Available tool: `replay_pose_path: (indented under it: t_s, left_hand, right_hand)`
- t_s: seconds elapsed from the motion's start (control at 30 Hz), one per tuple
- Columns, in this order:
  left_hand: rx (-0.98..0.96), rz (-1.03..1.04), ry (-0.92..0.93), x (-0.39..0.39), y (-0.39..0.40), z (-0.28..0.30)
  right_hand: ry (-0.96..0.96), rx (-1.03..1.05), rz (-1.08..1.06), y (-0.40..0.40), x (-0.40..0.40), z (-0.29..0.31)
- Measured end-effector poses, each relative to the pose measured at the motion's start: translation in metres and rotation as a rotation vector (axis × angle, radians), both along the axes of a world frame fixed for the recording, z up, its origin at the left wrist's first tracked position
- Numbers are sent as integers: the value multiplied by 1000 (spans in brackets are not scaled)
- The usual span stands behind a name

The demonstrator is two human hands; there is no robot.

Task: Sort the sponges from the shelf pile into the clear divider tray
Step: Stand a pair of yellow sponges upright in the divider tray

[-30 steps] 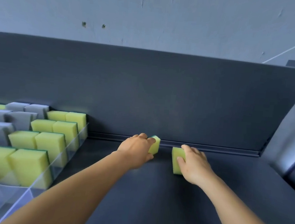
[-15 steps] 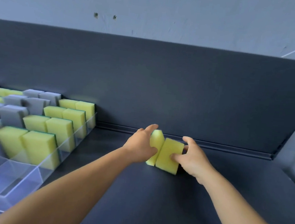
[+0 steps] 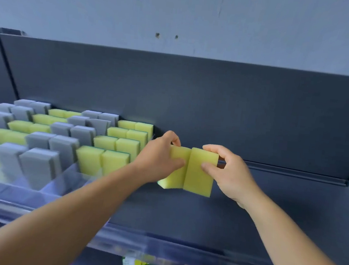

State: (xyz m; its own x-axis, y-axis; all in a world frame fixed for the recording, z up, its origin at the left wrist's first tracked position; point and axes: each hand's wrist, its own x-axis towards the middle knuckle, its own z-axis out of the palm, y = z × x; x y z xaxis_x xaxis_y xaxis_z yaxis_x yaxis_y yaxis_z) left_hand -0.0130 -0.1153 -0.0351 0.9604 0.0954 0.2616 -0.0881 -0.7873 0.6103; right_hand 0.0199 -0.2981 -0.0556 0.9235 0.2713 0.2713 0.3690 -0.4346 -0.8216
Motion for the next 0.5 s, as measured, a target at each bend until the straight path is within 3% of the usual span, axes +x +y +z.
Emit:
replay_pose_path:
  t_s: [0.5]
  left_hand:
    - [96, 29, -50, -100, 164, 27]
  right_hand:
    - [-129, 63, 15, 141, -100, 27]
